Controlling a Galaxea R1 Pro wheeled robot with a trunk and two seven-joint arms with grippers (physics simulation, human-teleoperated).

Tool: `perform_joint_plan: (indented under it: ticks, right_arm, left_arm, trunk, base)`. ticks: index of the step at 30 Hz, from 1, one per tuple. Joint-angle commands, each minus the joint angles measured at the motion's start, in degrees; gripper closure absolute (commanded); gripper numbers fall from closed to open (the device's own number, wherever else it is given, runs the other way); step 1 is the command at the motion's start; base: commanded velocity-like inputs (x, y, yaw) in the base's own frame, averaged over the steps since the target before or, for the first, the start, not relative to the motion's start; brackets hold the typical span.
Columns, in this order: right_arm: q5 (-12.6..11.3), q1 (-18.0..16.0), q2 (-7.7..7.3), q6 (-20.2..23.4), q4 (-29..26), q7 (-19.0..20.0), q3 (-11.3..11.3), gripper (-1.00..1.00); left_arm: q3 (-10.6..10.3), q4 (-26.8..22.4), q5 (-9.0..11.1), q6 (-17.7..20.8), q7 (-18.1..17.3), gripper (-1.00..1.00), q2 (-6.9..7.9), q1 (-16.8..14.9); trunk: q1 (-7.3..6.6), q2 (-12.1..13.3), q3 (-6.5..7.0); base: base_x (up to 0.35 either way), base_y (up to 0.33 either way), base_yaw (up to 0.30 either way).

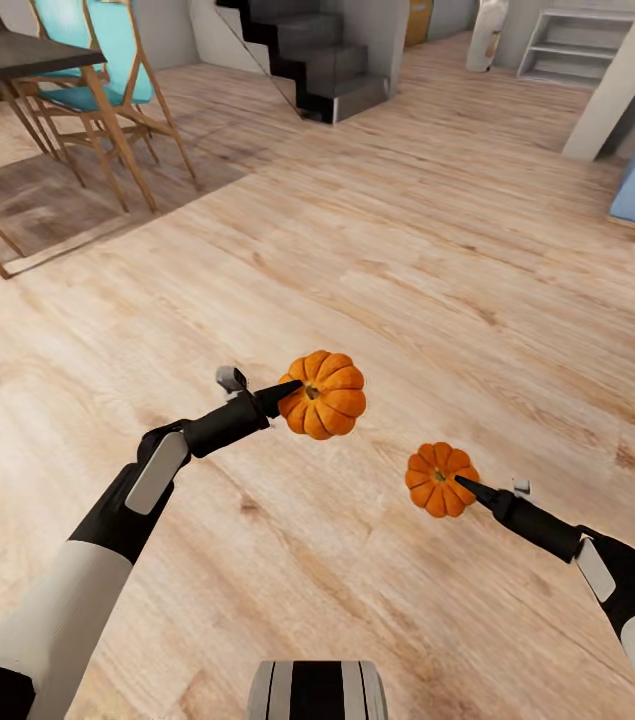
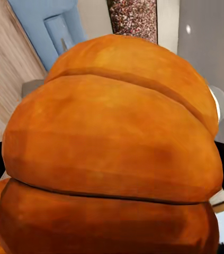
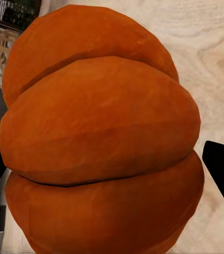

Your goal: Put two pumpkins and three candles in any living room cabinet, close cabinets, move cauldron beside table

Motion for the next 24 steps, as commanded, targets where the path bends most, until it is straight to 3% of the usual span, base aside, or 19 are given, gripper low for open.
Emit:
perform_joint_plan:
  ticks: [1,14,17,24]
  right_arm:
    - [-0.1,0.0,0.00,0.0,0.0,-0.1,0.0,1.00]
    - [0.0,0.0,0.09,0.0,0.0,-0.1,0.0,1.00]
    - [0.0,0.0,0.09,-0.1,0.0,-0.1,0.0,1.00]
    - [0.0,0.0,0.07,-0.1,0.0,-0.1,0.0,1.00]
  left_arm:
    - [0.0,0.0,0.3,0.2,0.0,1.00,0.00,0.0]
    - [0.0,0.0,0.2,0.2,0.3,1.00,0.09,0.0]
    - [0.0,-0.1,0.5,0.5,6.3,1.00,-0.22,0.0]
    - [0.0,-0.6,0.5,0.6,8.1,1.00,-0.44,0.0]
  trunk:
    - [-0.03,0.0,0.23]
    - [-0.36,0.2,3.11]
    - [-0.44,0.2,3.78]
    - [-0.62,0.3,5.33]
  base:
    - [0.000,0.000,0.284]
    - [0.000,0.000,0.284]
    - [0.000,0.000,0.284]
    - [0.000,0.000,0.284]
